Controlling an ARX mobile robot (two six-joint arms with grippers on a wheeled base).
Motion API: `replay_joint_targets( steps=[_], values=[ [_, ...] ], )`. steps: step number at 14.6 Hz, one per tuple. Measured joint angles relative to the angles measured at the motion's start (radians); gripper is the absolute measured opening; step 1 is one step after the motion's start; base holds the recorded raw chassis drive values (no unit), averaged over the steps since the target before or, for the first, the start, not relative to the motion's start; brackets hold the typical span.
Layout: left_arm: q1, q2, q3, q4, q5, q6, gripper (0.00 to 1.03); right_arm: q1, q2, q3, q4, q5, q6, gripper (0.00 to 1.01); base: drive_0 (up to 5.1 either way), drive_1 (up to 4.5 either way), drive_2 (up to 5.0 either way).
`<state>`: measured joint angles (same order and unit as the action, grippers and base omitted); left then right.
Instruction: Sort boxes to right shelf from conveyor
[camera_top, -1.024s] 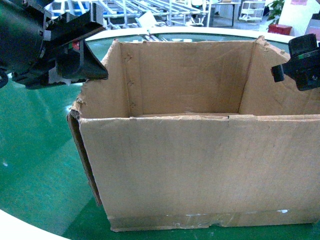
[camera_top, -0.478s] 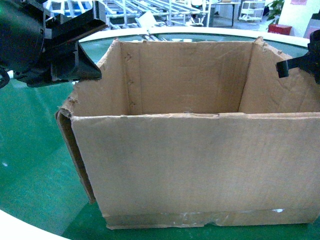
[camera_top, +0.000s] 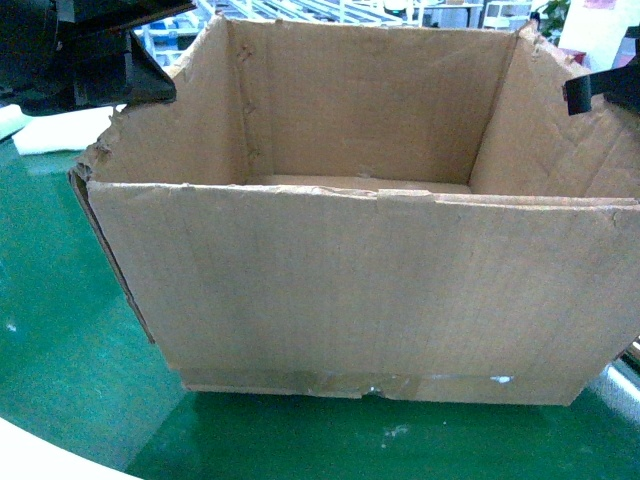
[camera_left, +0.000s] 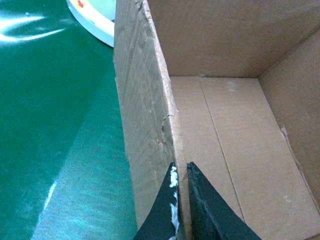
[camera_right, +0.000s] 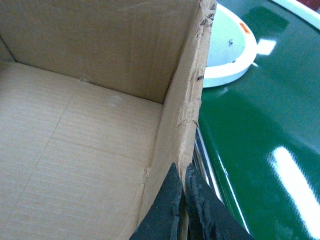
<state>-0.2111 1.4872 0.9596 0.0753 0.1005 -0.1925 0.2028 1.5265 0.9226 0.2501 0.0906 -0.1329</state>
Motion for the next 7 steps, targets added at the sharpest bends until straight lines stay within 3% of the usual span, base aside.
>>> replay_joint_targets(
  steps=[7],
  values=[
    [-0.021, -0.064, 0.037, 0.064, -0.057, 0.037, 0.02, -0.014, -0.075, 0.025, 0.033, -0.003, 0.002, 0.02, 0.0, 0.0, 0.0]
  ],
)
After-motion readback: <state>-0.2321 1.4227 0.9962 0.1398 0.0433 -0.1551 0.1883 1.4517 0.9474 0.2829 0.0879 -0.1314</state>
